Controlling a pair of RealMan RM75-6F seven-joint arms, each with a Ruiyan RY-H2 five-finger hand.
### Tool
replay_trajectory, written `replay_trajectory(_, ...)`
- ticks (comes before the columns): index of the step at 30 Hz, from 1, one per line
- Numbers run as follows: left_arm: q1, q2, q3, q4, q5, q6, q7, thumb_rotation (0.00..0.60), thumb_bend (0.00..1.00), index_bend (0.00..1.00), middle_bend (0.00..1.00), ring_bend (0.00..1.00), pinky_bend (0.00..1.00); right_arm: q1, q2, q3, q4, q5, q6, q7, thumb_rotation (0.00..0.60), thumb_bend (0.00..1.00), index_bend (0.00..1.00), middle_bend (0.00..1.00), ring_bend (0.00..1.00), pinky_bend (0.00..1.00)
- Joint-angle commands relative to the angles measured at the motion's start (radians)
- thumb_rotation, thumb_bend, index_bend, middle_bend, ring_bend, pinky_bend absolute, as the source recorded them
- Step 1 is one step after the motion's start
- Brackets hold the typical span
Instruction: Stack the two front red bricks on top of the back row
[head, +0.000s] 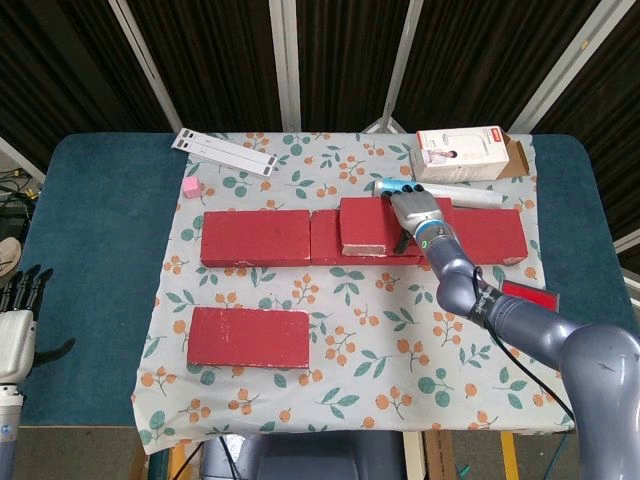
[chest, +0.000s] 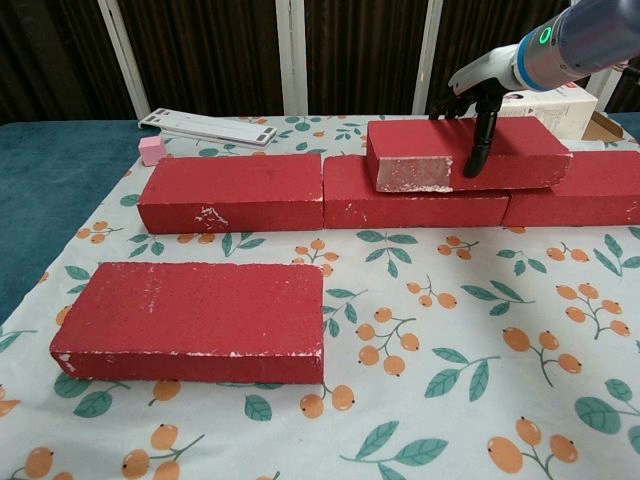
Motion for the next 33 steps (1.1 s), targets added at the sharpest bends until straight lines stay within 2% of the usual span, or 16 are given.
replay_trajectory(1,0.000,0.000,0.000,0.000,-0.001,0.000,0.001,0.600,0.01,0.10,0.02,0.00,0.13,0.003,0.000,-0.010,0.000,-0.011,-0.002,0.018,0.600,0.07,0.29,0.26,0.04,0.00)
replay_trajectory(13,-0.002,-0.003,0.000,-0.001,-0.005,-0.001,0.009,0.600,0.01,0.10,0.02,0.00,0.13,0.013,-0.009,-0.047,0.011,-0.046,-0.004,0.084,0.600,0.07,0.29,0.26,0.04,0.00)
replay_trajectory(20,-0.003,-0.004,0.001,0.000,-0.007,-0.003,0.012,0.600,0.01,0.10,0.02,0.00,0.13,0.021,-0.011,-0.064,0.011,-0.053,-0.005,0.111,0.600,0.07,0.24,0.25,0.02,0.00)
replay_trajectory(29,-0.004,-0.006,0.001,0.001,-0.010,-0.004,0.017,0.600,0.01,0.10,0.02,0.00,0.13,0.028,-0.011,-0.082,0.007,-0.068,0.004,0.146,0.600,0.07,0.10,0.09,0.00,0.00)
replay_trajectory(33,-0.005,-0.007,-0.001,0.002,-0.013,-0.003,0.019,0.600,0.01,0.10,0.02,0.00,0.13,0.035,-0.011,-0.098,0.009,-0.064,-0.006,0.157,0.600,0.07,0.05,0.05,0.00,0.00)
